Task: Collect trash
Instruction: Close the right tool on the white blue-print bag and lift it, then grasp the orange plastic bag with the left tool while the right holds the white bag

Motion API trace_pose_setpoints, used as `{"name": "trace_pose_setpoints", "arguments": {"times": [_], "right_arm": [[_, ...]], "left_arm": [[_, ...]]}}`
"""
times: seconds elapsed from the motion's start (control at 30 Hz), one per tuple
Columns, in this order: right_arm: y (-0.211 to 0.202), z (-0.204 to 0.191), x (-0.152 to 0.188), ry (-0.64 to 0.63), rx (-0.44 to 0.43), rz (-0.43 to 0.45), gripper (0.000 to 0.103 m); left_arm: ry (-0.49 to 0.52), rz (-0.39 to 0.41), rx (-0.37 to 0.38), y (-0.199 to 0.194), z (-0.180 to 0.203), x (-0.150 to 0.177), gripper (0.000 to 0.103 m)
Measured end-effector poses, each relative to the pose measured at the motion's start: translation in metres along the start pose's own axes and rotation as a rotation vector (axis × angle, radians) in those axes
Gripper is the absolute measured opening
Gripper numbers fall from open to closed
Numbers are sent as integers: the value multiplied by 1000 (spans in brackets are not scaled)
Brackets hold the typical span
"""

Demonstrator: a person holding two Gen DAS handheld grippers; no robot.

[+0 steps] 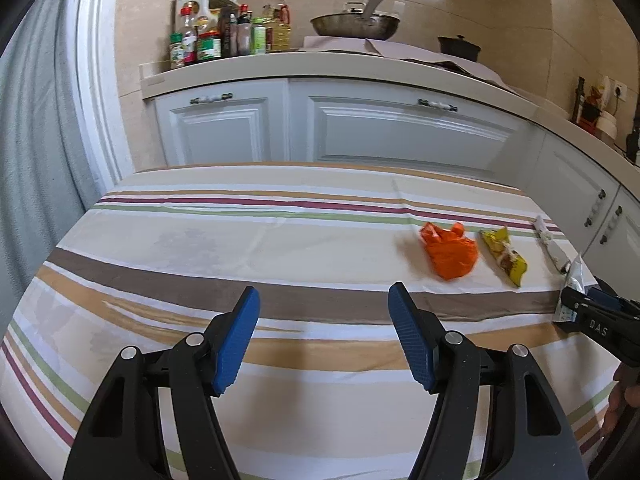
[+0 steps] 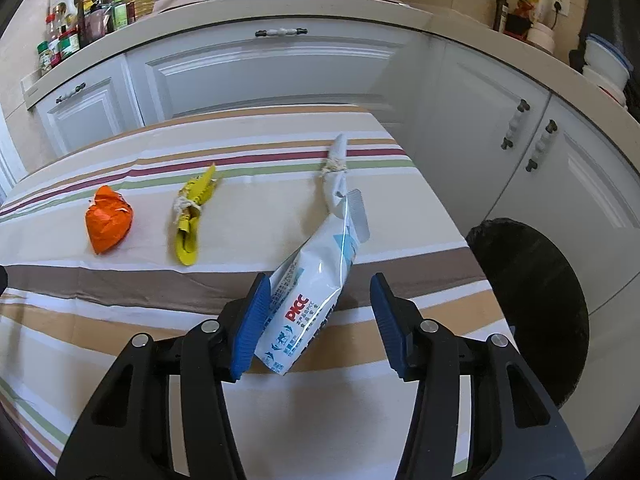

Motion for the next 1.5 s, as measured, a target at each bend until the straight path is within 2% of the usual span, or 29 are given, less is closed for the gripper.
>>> {"name": "trace_pose_setpoints", "arguments": {"times": [0.3,0.33,0.4,0.43,0.73,1.13,1.5], "right_arm": [[5,14,1,34,-13,-20,55],[5,14,1,34,-18,-23,53],[6,15,1,37,-37,-26,37],[6,14,1,36,-48,-26,33],[-4,10,4,12,-67,8,22],[-18,31,-11,10,-79,105,20],[3,51,-42,16,-104,144,20]], "left_arm": [[21,-5,29,4,13,-1,65],[23,-6,31,4,14,-2,65],[27,-7,33,5,16,-1,65],[29,-7,35,6,18,-1,65],[55,-16,60,10,32,-2,65],[77,-29,80,28,60,-12,65],[75,-65,56,66,80,-30,65]]}}
Point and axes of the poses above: each gripper's, at about its wrist camera, not at the fingertips, and y roughly the way its jaws point, z to its right, x to its underside, the point moved 2 cm from there along y, roughly the way its jaws point, and after that the axes turned 10 degrees about x, right-handed, at the moved point
